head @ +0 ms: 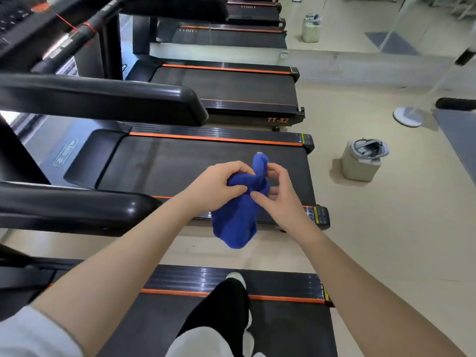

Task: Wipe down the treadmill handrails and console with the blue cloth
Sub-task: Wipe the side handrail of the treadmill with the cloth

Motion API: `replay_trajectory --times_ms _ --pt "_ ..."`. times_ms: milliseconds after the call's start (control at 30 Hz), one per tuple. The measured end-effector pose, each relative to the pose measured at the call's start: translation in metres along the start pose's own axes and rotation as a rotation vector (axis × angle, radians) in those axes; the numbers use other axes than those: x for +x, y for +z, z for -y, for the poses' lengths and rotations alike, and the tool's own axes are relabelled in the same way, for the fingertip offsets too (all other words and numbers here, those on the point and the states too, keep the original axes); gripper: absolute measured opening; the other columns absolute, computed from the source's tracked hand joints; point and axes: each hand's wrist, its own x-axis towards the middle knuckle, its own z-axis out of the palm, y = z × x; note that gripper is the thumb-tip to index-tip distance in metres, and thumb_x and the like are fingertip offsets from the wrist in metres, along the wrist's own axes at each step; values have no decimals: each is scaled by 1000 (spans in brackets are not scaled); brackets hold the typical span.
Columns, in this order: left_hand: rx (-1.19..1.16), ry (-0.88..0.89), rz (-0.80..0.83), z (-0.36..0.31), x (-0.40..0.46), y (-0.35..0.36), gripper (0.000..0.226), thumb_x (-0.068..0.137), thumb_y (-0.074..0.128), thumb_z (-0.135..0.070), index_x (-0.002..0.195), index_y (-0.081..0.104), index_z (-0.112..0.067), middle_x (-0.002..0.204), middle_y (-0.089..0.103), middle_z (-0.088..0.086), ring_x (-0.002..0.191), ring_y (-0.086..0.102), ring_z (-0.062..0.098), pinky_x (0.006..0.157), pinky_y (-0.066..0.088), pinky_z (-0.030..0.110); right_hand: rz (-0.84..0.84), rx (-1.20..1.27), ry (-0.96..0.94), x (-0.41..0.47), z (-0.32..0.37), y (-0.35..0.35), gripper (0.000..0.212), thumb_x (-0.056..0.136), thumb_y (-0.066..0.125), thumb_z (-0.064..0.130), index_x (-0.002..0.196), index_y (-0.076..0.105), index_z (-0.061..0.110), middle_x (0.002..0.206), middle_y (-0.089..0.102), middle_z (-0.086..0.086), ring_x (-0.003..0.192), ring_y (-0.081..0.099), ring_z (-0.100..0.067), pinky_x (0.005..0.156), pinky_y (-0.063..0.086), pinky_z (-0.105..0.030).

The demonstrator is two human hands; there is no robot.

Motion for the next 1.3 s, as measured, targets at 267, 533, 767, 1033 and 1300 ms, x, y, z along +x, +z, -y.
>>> replay_trajectory --times_ms 267,533,767,1033,1300 --pt "-78 31 95 6 79 -39 51 82 51 6 111 56 -35 107 60 -24 103 56 -5 87 43 9 201 166 205 96 -11 -25 71 78 73 21 138 34 21 133 51 1 121 52 -18 96 49 -36" --pt "147 -228 -116 58 152 -96 25 82 67 -24 106 64 -21 92 65 -6 90 60 13 76 43 22 431 163 232 215 20 -31 43 76 69 21 117 59 13 112 68 -10 102 64 -25 88 51 -38" --pt "-55 -597 -842 109 167 -139 46 84 65 -31 123 52 -11 110 59 8 99 56 22 94 44 35 290 501 369 302 39 -7 25 95 50 14 118 56 6 96 66 -10 88 63 -21 67 50 -28" --pt "-435 -893 -1043 154 190 -149 105 67 73 -55 145 16 -12 149 28 6 137 30 25 109 31 38 324 511 565 405 41 34 23 97 47 26 101 56 5 86 61 -9 84 59 -20 72 46 -31" --pt "-488 -1027 -1422 152 238 -141 81 71 72 -50 136 34 -21 131 52 -6 114 52 15 93 41 28 808 305 549 533 57 80 11 94 51 25 90 57 16 91 60 -6 82 59 -17 79 46 -34"
